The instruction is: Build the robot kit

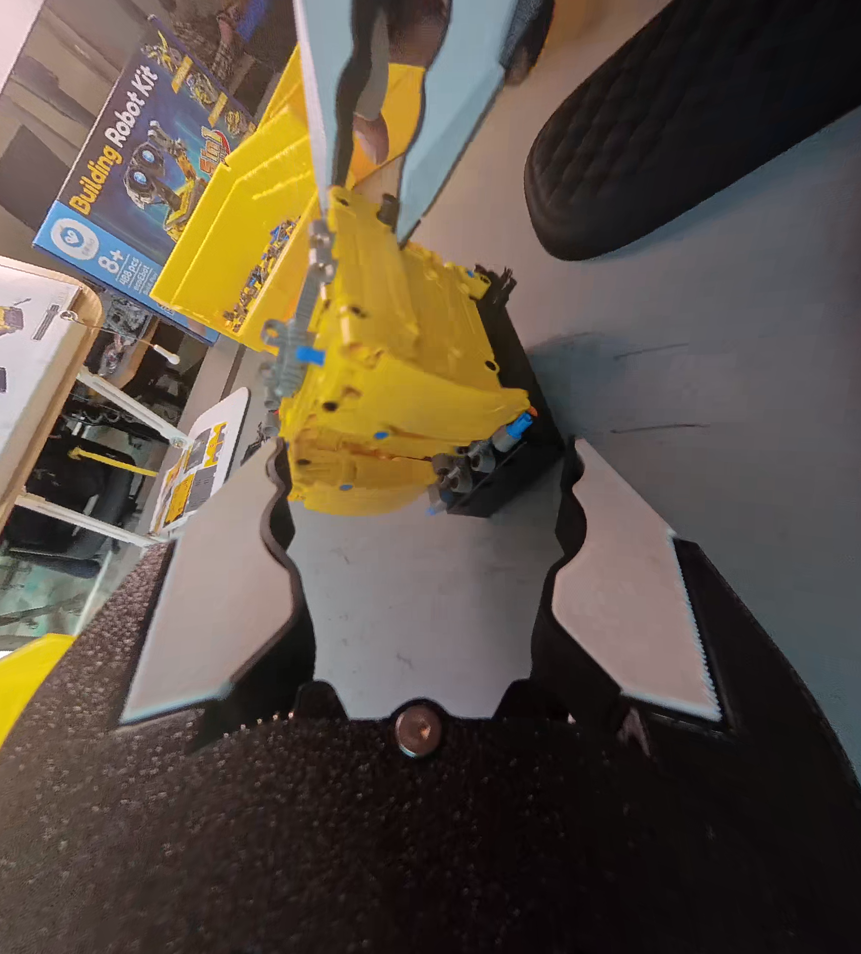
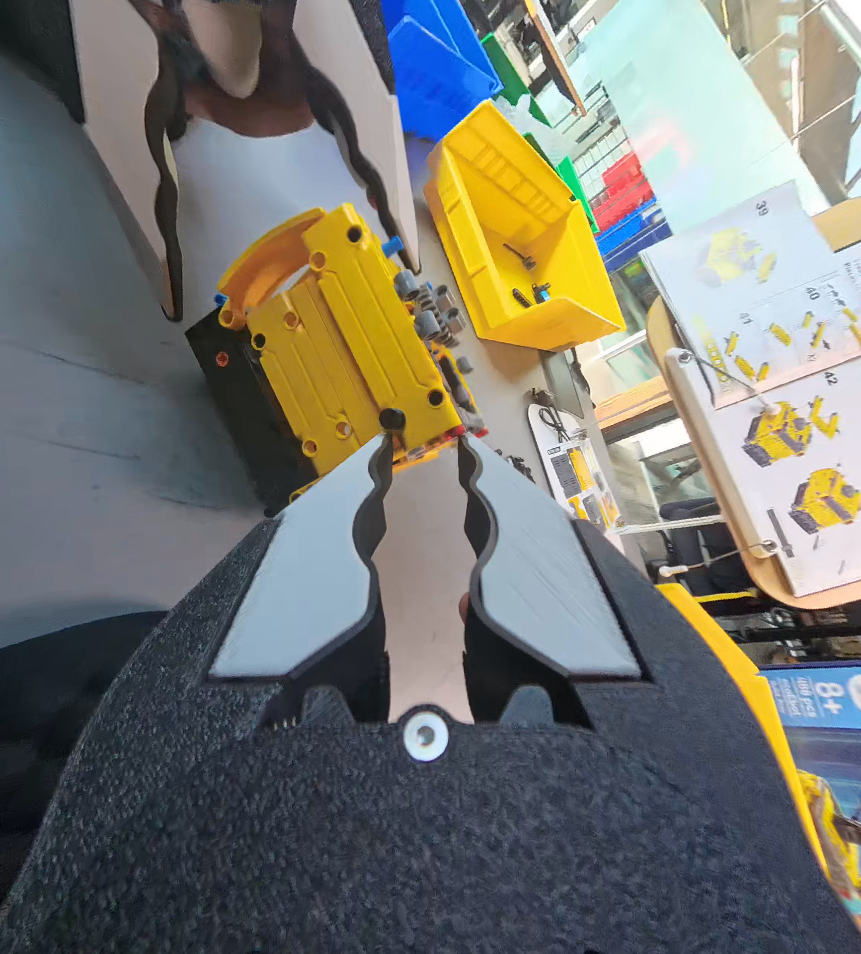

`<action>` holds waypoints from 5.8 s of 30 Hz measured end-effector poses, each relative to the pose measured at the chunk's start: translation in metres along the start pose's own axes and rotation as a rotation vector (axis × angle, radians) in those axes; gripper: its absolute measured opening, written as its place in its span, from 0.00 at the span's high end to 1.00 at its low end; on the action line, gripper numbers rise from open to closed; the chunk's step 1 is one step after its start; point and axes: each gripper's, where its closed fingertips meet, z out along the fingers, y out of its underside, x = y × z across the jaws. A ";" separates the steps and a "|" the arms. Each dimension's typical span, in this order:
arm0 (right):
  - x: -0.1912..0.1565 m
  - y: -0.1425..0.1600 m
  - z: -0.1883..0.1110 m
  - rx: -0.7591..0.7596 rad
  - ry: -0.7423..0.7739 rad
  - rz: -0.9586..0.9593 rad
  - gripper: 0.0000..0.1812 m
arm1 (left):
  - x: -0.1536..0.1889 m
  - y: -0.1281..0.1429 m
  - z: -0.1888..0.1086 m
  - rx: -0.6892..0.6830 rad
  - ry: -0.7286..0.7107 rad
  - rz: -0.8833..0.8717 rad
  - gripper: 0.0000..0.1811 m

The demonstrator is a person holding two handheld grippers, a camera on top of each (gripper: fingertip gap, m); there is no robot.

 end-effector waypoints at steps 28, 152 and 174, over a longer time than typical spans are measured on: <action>-0.030 -0.002 0.050 0.190 -0.625 0.606 0.38 | -0.022 0.003 0.013 0.129 0.286 -0.666 0.40; 0.015 0.045 0.060 0.118 -0.113 0.508 0.63 | -0.109 0.074 -0.012 0.163 -0.092 -0.935 0.70; 0.038 0.072 0.095 -0.075 0.074 0.495 0.87 | -0.084 0.045 0.019 0.121 -0.043 -0.678 0.76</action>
